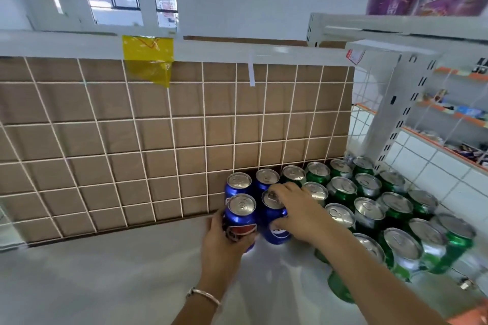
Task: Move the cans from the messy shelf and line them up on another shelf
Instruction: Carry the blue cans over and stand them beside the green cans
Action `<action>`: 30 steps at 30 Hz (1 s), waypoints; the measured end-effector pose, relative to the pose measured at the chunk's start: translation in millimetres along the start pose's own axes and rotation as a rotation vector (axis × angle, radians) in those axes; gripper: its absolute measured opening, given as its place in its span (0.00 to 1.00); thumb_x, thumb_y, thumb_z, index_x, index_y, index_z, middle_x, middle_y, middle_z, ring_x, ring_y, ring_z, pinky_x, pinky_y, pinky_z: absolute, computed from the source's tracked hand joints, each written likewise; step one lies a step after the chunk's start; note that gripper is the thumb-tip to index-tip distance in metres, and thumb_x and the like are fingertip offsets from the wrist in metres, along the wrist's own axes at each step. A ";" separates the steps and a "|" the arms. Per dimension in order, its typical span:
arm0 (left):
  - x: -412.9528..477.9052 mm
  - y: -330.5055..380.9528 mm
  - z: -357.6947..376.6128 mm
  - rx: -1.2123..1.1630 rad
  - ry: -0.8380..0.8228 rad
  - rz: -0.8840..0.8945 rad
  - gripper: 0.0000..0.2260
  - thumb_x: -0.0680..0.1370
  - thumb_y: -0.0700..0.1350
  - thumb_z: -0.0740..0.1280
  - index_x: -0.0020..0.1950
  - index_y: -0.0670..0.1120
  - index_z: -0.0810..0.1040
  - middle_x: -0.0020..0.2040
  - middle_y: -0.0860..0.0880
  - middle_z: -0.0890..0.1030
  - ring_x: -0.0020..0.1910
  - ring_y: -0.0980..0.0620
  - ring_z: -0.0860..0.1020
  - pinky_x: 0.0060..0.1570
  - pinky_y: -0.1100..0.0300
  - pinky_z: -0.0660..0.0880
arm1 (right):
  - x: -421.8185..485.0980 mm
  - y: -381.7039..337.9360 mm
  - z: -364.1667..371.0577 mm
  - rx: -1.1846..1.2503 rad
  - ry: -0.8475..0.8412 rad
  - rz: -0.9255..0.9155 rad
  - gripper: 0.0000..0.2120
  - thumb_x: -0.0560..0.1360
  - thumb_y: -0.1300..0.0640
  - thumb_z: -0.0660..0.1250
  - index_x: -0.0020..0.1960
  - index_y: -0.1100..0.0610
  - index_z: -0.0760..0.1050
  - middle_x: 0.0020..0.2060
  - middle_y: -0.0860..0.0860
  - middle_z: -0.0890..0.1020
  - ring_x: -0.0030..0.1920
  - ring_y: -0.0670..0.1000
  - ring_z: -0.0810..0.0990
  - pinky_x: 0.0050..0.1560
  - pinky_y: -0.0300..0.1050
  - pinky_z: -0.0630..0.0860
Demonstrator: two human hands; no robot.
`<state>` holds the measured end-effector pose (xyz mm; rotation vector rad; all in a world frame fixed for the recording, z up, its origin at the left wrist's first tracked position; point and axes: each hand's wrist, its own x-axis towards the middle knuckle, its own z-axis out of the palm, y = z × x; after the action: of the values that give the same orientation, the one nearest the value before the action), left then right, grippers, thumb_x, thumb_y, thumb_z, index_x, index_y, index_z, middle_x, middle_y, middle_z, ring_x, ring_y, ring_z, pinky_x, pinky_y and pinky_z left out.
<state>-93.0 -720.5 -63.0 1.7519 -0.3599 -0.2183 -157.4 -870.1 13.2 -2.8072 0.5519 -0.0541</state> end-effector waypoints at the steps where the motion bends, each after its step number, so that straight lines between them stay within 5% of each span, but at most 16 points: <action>1: -0.8 -0.7 1.8 0.024 0.017 0.003 0.32 0.62 0.44 0.80 0.62 0.54 0.70 0.53 0.58 0.71 0.49 0.57 0.75 0.51 0.63 0.72 | 0.3 1.9 -1.5 0.013 0.003 0.012 0.34 0.70 0.48 0.72 0.71 0.49 0.60 0.65 0.52 0.67 0.63 0.56 0.69 0.59 0.48 0.69; 8: -2.9 -2.9 19.1 0.065 0.116 0.009 0.34 0.60 0.46 0.81 0.63 0.51 0.71 0.47 0.66 0.69 0.51 0.53 0.77 0.48 0.63 0.72 | -9.2 -0.1 8.2 0.214 0.100 0.013 0.26 0.71 0.52 0.71 0.65 0.51 0.64 0.62 0.51 0.67 0.59 0.54 0.74 0.56 0.46 0.73; 12: 1.0 -4.5 28.5 0.154 0.100 0.005 0.37 0.62 0.47 0.80 0.66 0.48 0.67 0.59 0.50 0.70 0.59 0.47 0.74 0.55 0.57 0.74 | -11.9 4.9 13.9 0.398 0.116 0.017 0.26 0.72 0.60 0.70 0.67 0.52 0.64 0.67 0.50 0.65 0.60 0.51 0.73 0.56 0.39 0.69; 16: 2.0 -6.9 34.1 0.179 0.045 -0.037 0.41 0.63 0.46 0.79 0.70 0.44 0.61 0.64 0.44 0.64 0.63 0.43 0.70 0.64 0.53 0.70 | -12.7 3.3 23.4 0.510 0.163 0.077 0.29 0.70 0.65 0.68 0.69 0.54 0.65 0.70 0.54 0.59 0.68 0.54 0.66 0.59 0.34 0.63; 19: -0.9 -11.1 29.8 0.223 -0.048 -0.121 0.45 0.64 0.46 0.78 0.73 0.47 0.55 0.67 0.44 0.61 0.67 0.42 0.66 0.68 0.51 0.67 | -15.8 -5.3 28.1 0.426 0.265 0.062 0.30 0.71 0.63 0.68 0.70 0.53 0.64 0.75 0.53 0.50 0.74 0.56 0.56 0.69 0.45 0.63; 24: -11.7 -13.7 5.2 0.253 -0.111 -0.220 0.41 0.65 0.46 0.76 0.72 0.50 0.56 0.65 0.46 0.63 0.67 0.45 0.65 0.66 0.53 0.68 | -27.1 -43.4 31.1 0.360 0.550 -0.148 0.23 0.65 0.63 0.69 0.60 0.53 0.75 0.66 0.55 0.68 0.63 0.59 0.69 0.60 0.54 0.66; 28: -27.6 -23.2 -42.6 0.273 -0.094 -0.224 0.34 0.60 0.51 0.72 0.64 0.44 0.69 0.60 0.41 0.73 0.56 0.46 0.74 0.57 0.53 0.75 | -41.6 -87.9 60.9 0.325 0.393 -0.289 0.17 0.70 0.60 0.68 0.59 0.52 0.76 0.62 0.52 0.72 0.64 0.54 0.71 0.61 0.50 0.65; 30: -37.4 -25.7 -78.8 0.282 -0.061 -0.231 0.27 0.66 0.46 0.73 0.63 0.42 0.71 0.56 0.44 0.75 0.49 0.50 0.74 0.51 0.61 0.74 | -46.6 -112.6 77.6 0.314 0.219 -0.340 0.17 0.75 0.57 0.65 0.63 0.49 0.73 0.64 0.47 0.69 0.68 0.50 0.66 0.68 0.47 0.61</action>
<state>-98.1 -630.2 -73.3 2.0695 -0.2394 -0.4028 -152.4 -732.0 -29.2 -2.5658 0.0914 -0.4778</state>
